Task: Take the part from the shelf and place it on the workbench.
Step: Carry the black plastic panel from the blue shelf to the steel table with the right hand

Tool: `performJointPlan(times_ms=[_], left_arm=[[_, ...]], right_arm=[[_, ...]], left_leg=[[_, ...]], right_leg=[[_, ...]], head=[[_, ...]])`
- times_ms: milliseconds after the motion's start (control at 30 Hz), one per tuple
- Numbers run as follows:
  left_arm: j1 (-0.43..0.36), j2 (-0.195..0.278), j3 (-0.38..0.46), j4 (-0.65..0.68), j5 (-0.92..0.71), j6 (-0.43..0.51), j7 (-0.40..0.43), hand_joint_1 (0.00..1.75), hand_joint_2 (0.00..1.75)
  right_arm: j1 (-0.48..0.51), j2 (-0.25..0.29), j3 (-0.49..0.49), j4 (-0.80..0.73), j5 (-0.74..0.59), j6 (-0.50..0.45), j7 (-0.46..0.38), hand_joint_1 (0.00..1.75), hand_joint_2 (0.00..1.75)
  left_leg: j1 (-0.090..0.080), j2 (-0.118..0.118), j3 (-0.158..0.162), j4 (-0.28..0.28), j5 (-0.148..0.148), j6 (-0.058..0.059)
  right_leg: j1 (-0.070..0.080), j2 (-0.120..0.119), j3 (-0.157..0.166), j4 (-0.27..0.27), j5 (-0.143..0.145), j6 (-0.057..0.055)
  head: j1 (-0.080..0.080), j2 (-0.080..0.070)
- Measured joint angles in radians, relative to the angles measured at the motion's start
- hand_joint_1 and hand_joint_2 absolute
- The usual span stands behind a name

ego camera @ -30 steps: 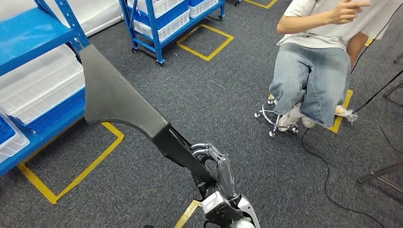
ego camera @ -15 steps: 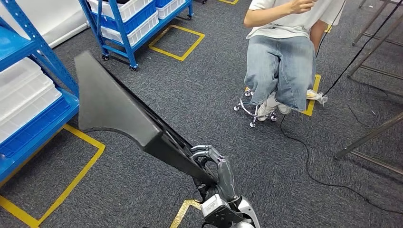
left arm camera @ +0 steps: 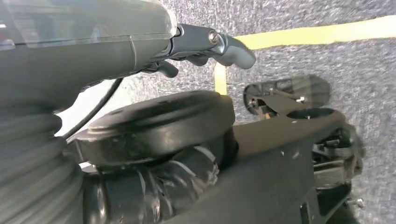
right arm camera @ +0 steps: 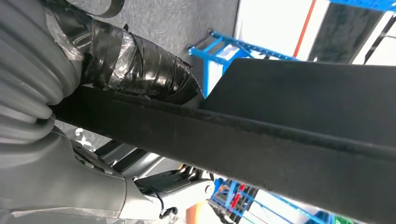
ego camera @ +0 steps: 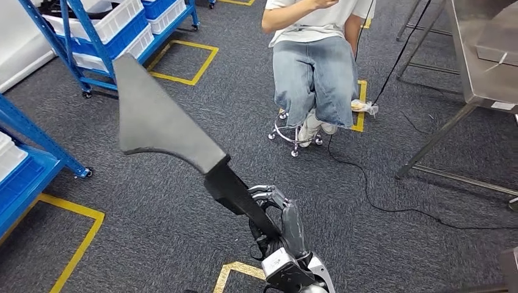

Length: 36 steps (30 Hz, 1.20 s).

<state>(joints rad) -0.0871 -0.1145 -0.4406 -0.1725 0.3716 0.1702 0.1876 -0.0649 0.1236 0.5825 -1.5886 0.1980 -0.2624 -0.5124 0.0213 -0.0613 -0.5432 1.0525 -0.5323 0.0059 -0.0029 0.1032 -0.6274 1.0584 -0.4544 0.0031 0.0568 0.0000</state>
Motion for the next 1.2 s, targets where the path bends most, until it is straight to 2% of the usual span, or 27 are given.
performJointPlan(times_ms=[67, 100, 167, 200, 233, 267, 300, 333, 367, 433, 500, 533, 567, 600, 633, 700, 733, 767, 800, 833, 867, 933, 1000, 1067, 1100, 1133, 1200], left_arm=[[-0.002, -0.001, 0.0, 0.0, 0.0, 0.0, 0.0, 0.0, 1.75], [-0.002, -0.001, 0.0, 0.0, 0.0, 0.0, 0.0, 0.0, 1.75], [-0.001, -0.002, 0.0, 0.0, 0.0, 0.0, -0.001, 0.0, 1.75], [0.001, -0.001, 0.0, 0.0, 0.0, 0.0, -0.001, 0.0, 1.75], [0.002, -0.001, 0.0, 0.0, 0.0, 0.0, -0.001, 0.0, 1.75], [0.002, 0.0, 0.0, 0.0, 0.001, 0.0, -0.001, 0.0, 1.75], [0.003, 0.0, 0.0, 0.0, 0.0, 0.0, -0.001, 0.0, 1.75], [0.003, 0.0, 0.0, 0.0, 0.001, 0.0, -0.001, 0.0, 1.75], [0.002, 0.0, 0.0, 0.0, 0.001, 0.0, -0.001, 0.0, 1.75], [0.004, 0.0, 0.0, 0.0, 0.0, 0.0, -0.001, 0.0, 1.75], [0.006, 0.0, 0.0, 0.0, 0.0, 0.0, -0.001, 0.0, 1.75], [0.005, 0.0, 0.0, 0.0, 0.0, 0.0, -0.001, 0.0, 1.75], [0.004, 0.0, 0.0, 0.0, 0.0, 0.0, -0.001, 0.0, 1.75], [0.004, 0.0, 0.0, 0.0, 0.0, 0.0, -0.001, 0.0, 1.75], [0.004, 0.001, 0.0, 0.0, 0.0, 0.0, -0.002, 0.0, 1.75], [0.004, 0.001, 0.0, 0.0, 0.001, -0.001, -0.004, 0.0, 1.75], [0.001, 0.002, 0.0, 0.0, 0.002, -0.001, -0.005, 0.0, 1.75], [-0.003, 0.002, 0.0, 0.0, 0.003, -0.001, -0.006, 0.0, 1.75], [-0.005, 0.002, 0.0, 0.0, 0.003, -0.001, -0.006, 0.0, 1.75], [-0.007, 0.002, 0.0, 0.0, 0.004, -0.001, -0.006, 0.0, 1.75], [-0.006, 0.002, 0.0, 0.0, 0.004, -0.001, -0.006, 0.0, 1.75], [-0.002, 0.003, 0.0, 0.0, 0.004, -0.002, -0.005, 0.0, 1.75], [0.0, 0.004, 0.0, 0.0, 0.005, -0.003, -0.004, 0.0, 1.75], [-0.002, 0.003, 0.0, 0.0, 0.006, -0.003, -0.004, 0.0, 1.75], [-0.003, 0.002, 0.0, 0.0, 0.007, -0.003, -0.004, 0.0, 1.75], [-0.003, 0.002, 0.0, 0.0, 0.009, -0.003, -0.005, 0.0, 1.75], [0.0, 0.002, 0.001, 0.0, 0.013, -0.004, -0.006, 0.0, 1.75]], right_arm=[[0.001, -0.001, 0.0, -0.001, 0.0, 0.0, 0.0, 1.68, 1.75], [0.001, -0.002, 0.0, -0.001, 0.0, 0.0, 0.0, 1.68, 1.75], [0.0, -0.003, 0.0, -0.002, 0.0, 0.0, 0.0, 1.68, 1.75], [0.0, -0.004, 0.0, -0.002, 0.0, 0.0, 0.0, 1.68, 1.75], [0.0, -0.004, 0.0, -0.002, 0.0, 0.0, 0.0, 1.68, 1.75], [0.001, -0.005, 0.0, -0.002, 0.0, 0.0, 0.0, 1.68, 1.75], [0.001, -0.005, 0.0, -0.002, 0.0, 0.0, 0.0, 1.68, 1.75], [0.001, -0.006, 0.0, -0.002, 0.0, 0.0, 0.0, 1.68, 1.75], [0.001, -0.006, 0.0, -0.002, 0.0, 0.0, 0.0, 1.68, 1.75], [-0.001, -0.006, 0.0, -0.004, 0.0, 0.0, 0.0, 1.68, 1.75], [-0.003, -0.007, 0.0, -0.006, 0.0, 0.0, 0.0, 1.68, 1.75], [-0.003, -0.007, 0.0, -0.007, 0.0, 0.0, 0.0, 1.68, 1.75], [-0.002, -0.007, 0.0, -0.009, 0.0, 0.0, 0.0, 1.68, 1.75], [-0.001, -0.007, 0.0, -0.01, 0.0, 0.0, 0.0, 1.68, 1.75], [-0.002, -0.006, 0.0, -0.012, 0.0, 0.0, 0.0, 1.68, 1.75], [-0.004, -0.006, 0.0, -0.014, 0.0, 0.0, 0.0, 1.68, 1.75], [-0.005, -0.006, 0.0, -0.014, 0.0, 0.0, 0.0, 1.68, 1.75], [-0.004, -0.006, 0.0, -0.014, 0.0, 0.0, 0.0, 1.68, 1.75], [-0.003, -0.006, 0.0, -0.014, 0.0, 0.0, 0.0, 1.68, 1.75], [-0.002, -0.006, 0.0, -0.014, 0.0, 0.0, 0.0, 1.68, 1.75], [-0.002, -0.006, 0.0, -0.014, 0.0, 0.0, 0.0, 1.68, 1.75], [-0.002, -0.006, 0.0, -0.014, 0.0, 0.0, 0.0, 1.68, 1.75], [-0.002, -0.006, 0.0, -0.014, 0.0, -0.001, 0.0, 1.68, 1.75], [0.0, -0.006, 0.0, -0.015, 0.0, -0.001, 0.001, 1.68, 1.75], [0.0, -0.006, 0.0, -0.015, -0.001, 0.0, 0.002, 1.68, 1.75], [-0.001, -0.006, 0.0, -0.014, -0.002, 0.001, 0.004, 1.68, 1.75], [-0.006, -0.005, 0.0, -0.011, -0.007, 0.004, 0.008, 1.68, 1.75]], left_leg=[[-0.001, 0.017, 0.001, -0.006, 0.004, 0.013], [0.0, 0.027, 0.003, -0.01, 0.007, 0.019], [0.0, 0.05, 0.006, -0.018, 0.011, 0.027], [-0.002, 0.061, 0.007, -0.019, 0.011, 0.03], [-0.005, 0.074, 0.007, -0.019, 0.01, 0.032], [-0.007, 0.086, 0.008, -0.019, 0.008, 0.033], [-0.008, 0.098, 0.009, -0.019, 0.006, 0.035], [-0.009, 0.11, 0.012, -0.019, 0.004, 0.035], [-0.01, 0.12, 0.017, -0.019, 0.0, 0.035], [-0.013, 0.137, 0.025, -0.02, -0.007, 0.031], [-0.016, 0.155, 0.027, -0.022, -0.011, 0.025], [-0.017, 0.165, 0.03, -0.024, -0.013, 0.021], [-0.017, 0.171, 0.033, -0.024, -0.017, 0.017], [-0.016, 0.164, 0.033, -0.017, -0.026, 0.014], [-0.015, 0.146, 0.026, 0.007, -0.042, 0.01], [-0.012, 0.096, -0.021, 0.11, -0.094, 0.005], [-0.011, 0.081, -0.053, 0.174, -0.119, 0.002], [-0.01, 0.075, -0.078, 0.222, -0.131, 0.0], [-0.009, 0.072, -0.09, 0.239, -0.123, -0.003], [-0.008, 0.071, -0.085, 0.22, -0.097, -0.006], [-0.004, 0.065, -0.065, 0.168, -0.055, -0.009], [0.004, 0.025, -0.023, 0.06, -0.005, -0.015], [0.005, -0.006, -0.01, 0.018, -0.004, -0.007], [0.003, 0.005, -0.01, 0.013, -0.001, 0.008], [0.003, 0.015, -0.009, 0.009, 0.002, 0.015], [0.003, 0.027, -0.007, 0.005, 0.005, 0.021], [0.001, 0.051, -0.005, 0.001, 0.007, 0.028]], right_leg=[[-0.003, 0.01, -0.007, 0.0, 0.004, 0.01], [-0.003, -0.002, -0.014, 0.011, -0.004, 0.015], [-0.002, -0.047, -0.049, 0.087, -0.048, 0.021], [-0.001, -0.071, -0.077, 0.147, -0.077, 0.024], [-0.003, -0.084, -0.105, 0.205, -0.1, 0.026], [-0.003, -0.091, -0.124, 0.243, -0.109, 0.027], [-0.004, -0.095, -0.127, 0.249, -0.1, 0.026], [-0.002, -0.1, -0.109, 0.216, -0.074, 0.022], [0.001, -0.111, -0.077, 0.155, -0.039, 0.016], [0.015, -0.154, -0.015, 0.038, 0.002, 0.001], [0.029, -0.175, 0.005, -0.004, -0.001, -0.011], [0.032, -0.165, 0.005, -0.011, -0.001, -0.015], [0.028, -0.154, 0.009, -0.018, 0.0, -0.019], [0.023, -0.143, 0.015, -0.026, 0.002, -0.022], [0.019, -0.132, 0.021, -0.035, 0.005, -0.027], [0.014, -0.113, 0.028, -0.042, 0.007, -0.035], [0.013, -0.103, 0.028, -0.041, 0.007, -0.037], [0.012, -0.091, 0.029, -0.039, 0.005, -0.037], [0.01, -0.077, 0.029, -0.035, 0.004, -0.036], [0.008, -0.062, 0.029, -0.031, 0.002, -0.033], [0.004, -0.047, 0.029, -0.024, -0.002, -0.028], [0.0, -0.02, 0.021, -0.004, -0.01, -0.015], [-0.001, -0.001, 0.005, 0.009, -0.01, -0.001], [-0.002, 0.013, -0.006, 0.008, -0.004, 0.012], [-0.001, 0.001, -0.01, 0.011, -0.007, 0.017], [0.0, -0.022, -0.019, 0.03, -0.018, 0.021], [0.0, -0.078, -0.064, 0.123, -0.066, 0.029]], head=[[0.0, 0.0], [0.001, 0.0], [0.003, 0.0], [0.003, 0.0], [0.003, 0.0], [0.003, 0.0], [0.003, 0.0], [0.003, 0.0], [0.003, 0.0], [0.003, 0.0], [0.003, 0.0], [0.003, 0.0], [0.003, 0.0], [0.003, 0.0], [0.003, 0.0], [0.002, 0.0], [0.001, 0.0], [0.001, 0.0], [0.001, 0.0], [0.001, 0.0], [0.001, 0.0], [0.0, 0.0], [-0.001, 0.0], [-0.002, 0.0], [-0.001, 0.0], [0.0, 0.0], [0.002, 0.0]])
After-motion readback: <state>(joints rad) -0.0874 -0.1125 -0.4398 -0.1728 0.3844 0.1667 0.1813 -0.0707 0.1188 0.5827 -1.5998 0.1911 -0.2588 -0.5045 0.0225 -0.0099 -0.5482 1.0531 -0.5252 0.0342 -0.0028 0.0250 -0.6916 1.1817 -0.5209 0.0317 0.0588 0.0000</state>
